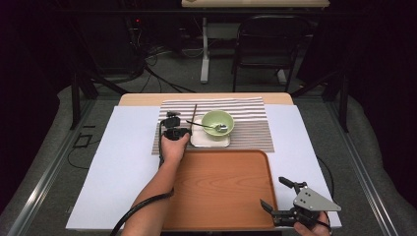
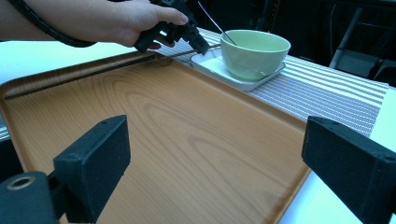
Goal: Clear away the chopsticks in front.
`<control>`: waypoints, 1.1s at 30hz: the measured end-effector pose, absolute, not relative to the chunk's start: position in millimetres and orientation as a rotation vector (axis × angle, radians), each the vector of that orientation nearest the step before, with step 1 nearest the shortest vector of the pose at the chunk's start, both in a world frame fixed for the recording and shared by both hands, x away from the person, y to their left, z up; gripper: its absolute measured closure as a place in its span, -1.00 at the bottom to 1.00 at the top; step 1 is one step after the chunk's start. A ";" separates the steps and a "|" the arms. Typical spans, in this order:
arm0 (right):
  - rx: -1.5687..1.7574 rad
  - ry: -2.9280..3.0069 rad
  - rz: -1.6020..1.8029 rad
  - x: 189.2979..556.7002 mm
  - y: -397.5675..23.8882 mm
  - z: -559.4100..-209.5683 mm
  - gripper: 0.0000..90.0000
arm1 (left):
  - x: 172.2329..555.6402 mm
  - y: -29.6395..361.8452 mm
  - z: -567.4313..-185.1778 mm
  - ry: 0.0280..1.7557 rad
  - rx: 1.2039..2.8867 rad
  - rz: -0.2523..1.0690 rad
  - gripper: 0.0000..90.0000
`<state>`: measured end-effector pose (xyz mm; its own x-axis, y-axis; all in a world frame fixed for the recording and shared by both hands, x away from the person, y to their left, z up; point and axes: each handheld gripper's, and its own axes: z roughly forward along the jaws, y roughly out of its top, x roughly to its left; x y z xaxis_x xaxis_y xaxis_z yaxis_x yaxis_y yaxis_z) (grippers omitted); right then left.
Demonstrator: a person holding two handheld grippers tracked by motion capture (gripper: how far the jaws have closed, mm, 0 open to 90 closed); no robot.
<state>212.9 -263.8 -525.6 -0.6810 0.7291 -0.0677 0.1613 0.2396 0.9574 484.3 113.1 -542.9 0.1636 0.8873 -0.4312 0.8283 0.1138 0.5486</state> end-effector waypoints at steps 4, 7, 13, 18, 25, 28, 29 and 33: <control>0.819 2.007 1.462 212.5 -263.5 -525.6 -0.83 | 481.2 115.7 -539.7 1.651 1.686 0.124 0.90; 0.821 2.006 1.462 212.5 -263.5 -525.6 -0.83 | 478.5 120.3 -536.7 1.659 1.665 0.138 0.90; 0.824 2.006 1.461 212.0 -263.2 -525.5 -0.83 | 473.0 132.4 -532.1 1.673 1.629 0.155 0.90; 0.822 2.005 1.457 212.3 -263.6 -525.6 -0.83 | 466.2 144.2 -526.7 1.678 1.589 0.175 0.90; 0.828 2.001 1.456 211.9 -264.5 -525.6 -0.83 | 456.8 161.3 -513.6 1.662 1.555 0.214 0.90; 0.836 2.001 1.456 211.8 -264.2 -525.7 -0.83 | 451.7 168.8 -506.6 1.659 1.534 0.212 0.90; 0.836 2.000 1.456 211.8 -264.2 -525.7 -0.83 | 449.6 171.5 -503.7 1.653 1.532 0.217 0.90; 0.831 2.000 1.452 211.7 -264.5 -525.6 -0.83 | 441.3 179.5 -494.5 1.632 1.523 0.232 0.90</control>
<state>211.7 -264.5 -525.6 -0.6714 0.7386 -0.0604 0.1714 0.2340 0.9570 441.3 179.5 -494.5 0.1242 0.8818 -0.4549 0.7204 0.2351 0.6525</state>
